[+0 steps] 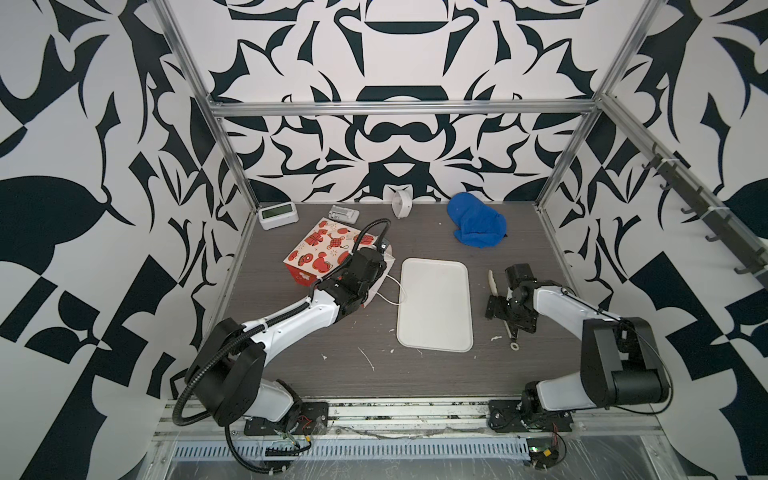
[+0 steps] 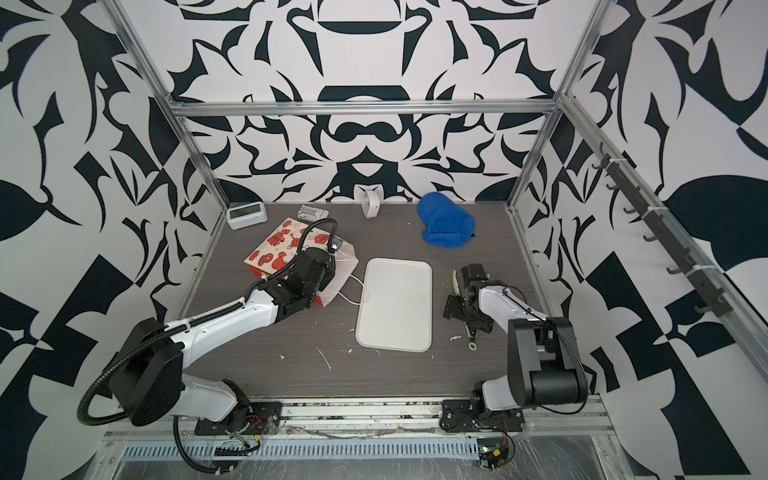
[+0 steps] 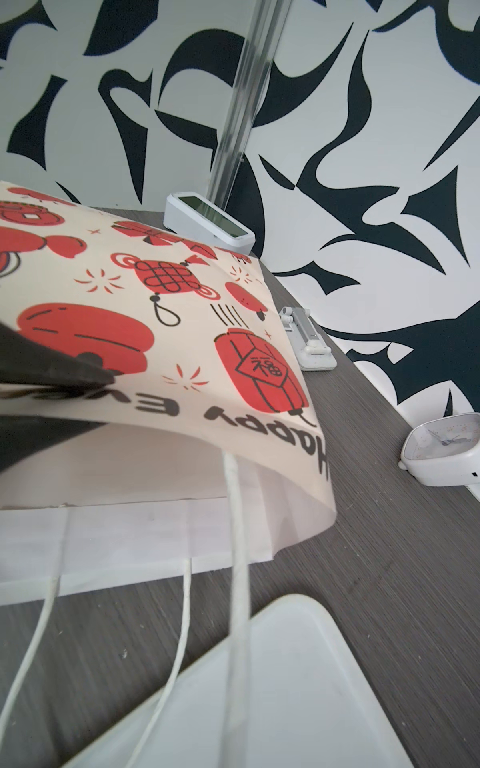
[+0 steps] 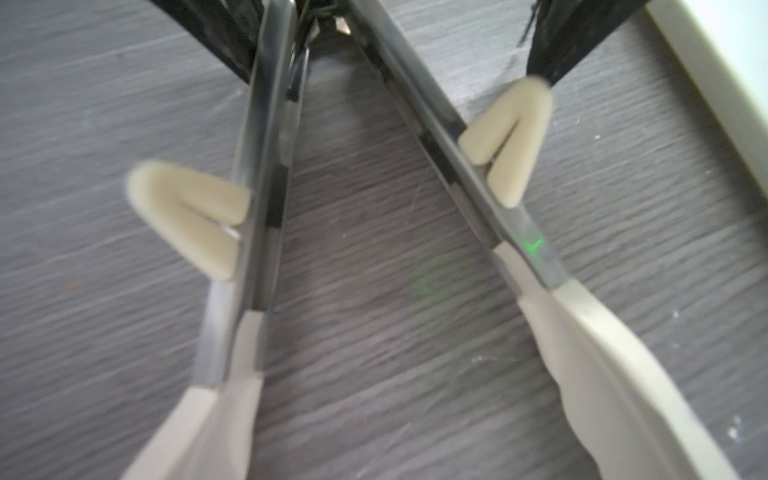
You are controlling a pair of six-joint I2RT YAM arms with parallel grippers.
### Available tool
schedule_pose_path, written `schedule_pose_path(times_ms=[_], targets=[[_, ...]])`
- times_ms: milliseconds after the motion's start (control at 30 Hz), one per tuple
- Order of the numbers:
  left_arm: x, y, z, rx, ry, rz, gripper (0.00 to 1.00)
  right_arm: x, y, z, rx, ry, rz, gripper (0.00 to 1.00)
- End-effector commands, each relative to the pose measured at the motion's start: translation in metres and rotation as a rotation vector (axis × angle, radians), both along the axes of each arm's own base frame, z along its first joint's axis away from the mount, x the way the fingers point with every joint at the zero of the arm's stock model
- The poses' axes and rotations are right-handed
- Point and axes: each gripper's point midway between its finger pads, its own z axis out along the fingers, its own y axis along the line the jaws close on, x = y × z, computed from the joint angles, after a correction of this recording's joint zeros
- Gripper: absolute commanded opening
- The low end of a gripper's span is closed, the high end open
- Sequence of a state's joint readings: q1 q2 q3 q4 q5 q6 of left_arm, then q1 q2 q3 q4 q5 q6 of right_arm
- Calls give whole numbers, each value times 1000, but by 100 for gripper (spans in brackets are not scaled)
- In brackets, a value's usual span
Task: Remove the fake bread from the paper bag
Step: 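Lower the right gripper onto the metal tongs and grasp their handles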
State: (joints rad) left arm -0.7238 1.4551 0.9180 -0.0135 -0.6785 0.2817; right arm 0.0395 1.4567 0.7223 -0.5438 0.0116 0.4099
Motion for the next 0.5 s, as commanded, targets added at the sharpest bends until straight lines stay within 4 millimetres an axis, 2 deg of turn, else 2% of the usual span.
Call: schedule_pose_path(times_ms=[0,167,267,300,367,467], targets=[[4,3,3,56,-9,25,14,13,6,5,34,-24,18,84],[3,3,3,46,-8,27,14,12,5,4,31,-21,13,68],[2,4,3,44,-8,26,14,12,4,3,28,-13,11,65],[1,5,3,43,-6,25,14,12,4,3,26,-13,10,67],[0,6,5,39,-9,25,14,11,2,3,19,-11,-1,77],[-3,6,6,28,-10,19,14,10,0,1,29,-5,-13,84]])
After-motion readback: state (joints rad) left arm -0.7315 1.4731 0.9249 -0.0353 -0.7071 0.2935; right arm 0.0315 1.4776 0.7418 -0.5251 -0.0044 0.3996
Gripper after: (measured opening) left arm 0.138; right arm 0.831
